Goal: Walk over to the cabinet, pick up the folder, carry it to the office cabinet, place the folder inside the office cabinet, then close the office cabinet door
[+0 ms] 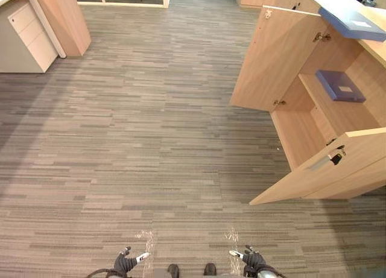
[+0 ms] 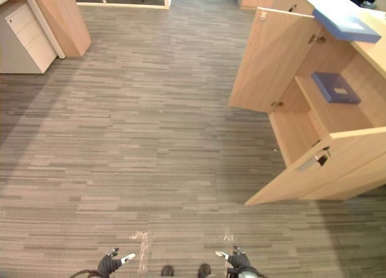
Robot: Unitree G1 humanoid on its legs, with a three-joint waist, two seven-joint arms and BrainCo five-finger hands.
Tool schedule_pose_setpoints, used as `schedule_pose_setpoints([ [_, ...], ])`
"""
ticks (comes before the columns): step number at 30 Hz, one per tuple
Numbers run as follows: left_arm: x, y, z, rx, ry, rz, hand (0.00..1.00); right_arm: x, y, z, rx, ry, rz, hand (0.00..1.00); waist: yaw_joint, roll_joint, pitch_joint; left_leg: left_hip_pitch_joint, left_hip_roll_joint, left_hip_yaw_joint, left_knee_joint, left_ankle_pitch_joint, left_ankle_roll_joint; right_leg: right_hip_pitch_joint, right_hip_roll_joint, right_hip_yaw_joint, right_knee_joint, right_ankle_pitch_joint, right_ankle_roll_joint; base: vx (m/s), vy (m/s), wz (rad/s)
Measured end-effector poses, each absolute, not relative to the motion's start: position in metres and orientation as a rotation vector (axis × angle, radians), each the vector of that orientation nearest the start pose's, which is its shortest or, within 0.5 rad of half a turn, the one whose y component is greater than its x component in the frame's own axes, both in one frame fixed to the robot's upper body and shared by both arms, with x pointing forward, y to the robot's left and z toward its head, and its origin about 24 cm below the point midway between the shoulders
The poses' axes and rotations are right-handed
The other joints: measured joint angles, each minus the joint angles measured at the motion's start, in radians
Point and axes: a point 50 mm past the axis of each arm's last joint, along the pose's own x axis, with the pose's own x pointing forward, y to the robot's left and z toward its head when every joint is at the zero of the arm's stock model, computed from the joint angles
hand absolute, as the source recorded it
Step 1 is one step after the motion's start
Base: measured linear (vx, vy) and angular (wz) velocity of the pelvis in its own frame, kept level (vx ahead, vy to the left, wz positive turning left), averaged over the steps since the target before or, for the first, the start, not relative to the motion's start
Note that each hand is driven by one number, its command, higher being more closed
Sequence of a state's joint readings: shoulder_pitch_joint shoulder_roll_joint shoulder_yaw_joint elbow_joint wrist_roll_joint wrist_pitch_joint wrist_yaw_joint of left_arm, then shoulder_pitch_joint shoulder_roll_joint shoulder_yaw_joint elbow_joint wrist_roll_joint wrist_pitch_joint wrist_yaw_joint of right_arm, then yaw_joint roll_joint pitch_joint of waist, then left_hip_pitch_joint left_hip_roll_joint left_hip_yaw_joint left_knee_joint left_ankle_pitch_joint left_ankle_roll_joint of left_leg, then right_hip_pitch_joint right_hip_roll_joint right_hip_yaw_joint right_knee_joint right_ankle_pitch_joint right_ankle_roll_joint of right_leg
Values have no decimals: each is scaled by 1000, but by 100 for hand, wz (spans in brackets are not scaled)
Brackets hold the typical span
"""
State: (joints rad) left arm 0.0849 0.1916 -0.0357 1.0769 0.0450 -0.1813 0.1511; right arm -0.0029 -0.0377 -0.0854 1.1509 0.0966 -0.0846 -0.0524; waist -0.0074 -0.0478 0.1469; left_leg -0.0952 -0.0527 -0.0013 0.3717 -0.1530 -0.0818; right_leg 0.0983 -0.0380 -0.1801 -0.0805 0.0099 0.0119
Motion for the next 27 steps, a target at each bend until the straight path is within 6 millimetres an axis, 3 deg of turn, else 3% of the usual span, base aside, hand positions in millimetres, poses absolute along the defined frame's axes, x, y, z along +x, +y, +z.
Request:
schedule_pose_setpoints([
  [2,105,227,-147,253,934,222,0,115,-177,-161,59,1054,-198,0,13,6,22,-101,34,56,250,-1,-25,20,8,26,22,-15,-15,-64,31,-41],
  [4,106,227,-146,210,925,265,0,115,-180,-160,54,1048,-202,0,23,7,29,-198,102,101,355,-80,49,20,6,47,39,-29,-16,30,77,-39],
  [5,105,227,-146,205,926,270,0,114,-180,-160,54,1048,-203,0,23,8,28,-210,115,99,330,-85,47,19,3,52,39,-31,-14,54,124,-30],
  [8,105,227,-147,202,929,269,0,114,-181,-160,56,1048,-208,0,20,13,23,-211,137,43,31,-53,32,17,-38,64,37,-50,16,146,210,-19],
  [9,104,227,-147,204,931,268,0,114,-181,-160,58,1044,-211,0,24,19,20,-192,139,54,-79,21,14,24,-66,64,37,-63,41,275,295,2],
  [10,104,226,-147,199,930,266,0,113,-183,-160,54,1041,-214,0,24,24,14,-162,120,90,-141,126,21,28,-95,61,40,-71,63,298,305,8],
  [11,105,225,-147,199,928,263,0,112,-184,-160,51,1043,-214,0,22,24,13,-162,117,117,-148,161,34,28,-107,52,46,-71,69,311,302,15],
  [13,110,225,-145,201,913,262,0,111,-182,-160,60,1047,-215,0,29,12,5,-142,56,153,-142,145,83,26,-179,47,96,-92,102,326,276,8],
  [15,106,224,-147,202,925,257,0,111,-180,-161,64,1050,-213,0,30,12,-14,-111,21,182,-142,124,110,32,-217,48,101,-88,129,336,242,-29],
  [18,100,216,-150,217,940,206,0,108,-182,-162,48,1064,-201,0,29,38,-67,-44,-37,240,-198,89,139,1,-288,56,158,-77,147,328,231,-61],
  [19,102,208,-151,212,936,182,0,107,-190,-161,28,1071,-210,0,28,65,-84,-8,-55,242,-229,91,144,-41,-314,55,258,-84,136,280,247,-61],
  [20,102,205,-151,206,932,175,0,107,-195,-161,28,1072,-225,0,29,75,-90,12,-65,241,-238,93,147,-71,-329,53,332,-94,120,258,245,-52],
  [22,104,196,-152,199,923,137,0,107,-203,-160,21,1069,-248,0,16,75,-95,102,-104,222,-248,87,168,-157,-430,-69,668,-138,24,253,203,-21],
  [23,104,193,-152,196,921,124,0,106,-203,-160,23,1069,-252,0,11,71,-92,128,-109,207,-254,85,170,-165,-438,-104,714,-147,27,252,128,17],
  [24,104,185,-153,181,918,106,0,105,-203,-160,30,1067,-258,0,2,76,-95,166,-107,186,-269,85,170,-177,-415,-141,750,-177,37,271,47,28],
  [27,112,173,-152,150,904,74,0,113,-200,-157,56,1026,-272,0,-8,76,-54,222,-61,132,-291,70,188,-228,-259,-150,704,-233,51,161,-29,37],
])
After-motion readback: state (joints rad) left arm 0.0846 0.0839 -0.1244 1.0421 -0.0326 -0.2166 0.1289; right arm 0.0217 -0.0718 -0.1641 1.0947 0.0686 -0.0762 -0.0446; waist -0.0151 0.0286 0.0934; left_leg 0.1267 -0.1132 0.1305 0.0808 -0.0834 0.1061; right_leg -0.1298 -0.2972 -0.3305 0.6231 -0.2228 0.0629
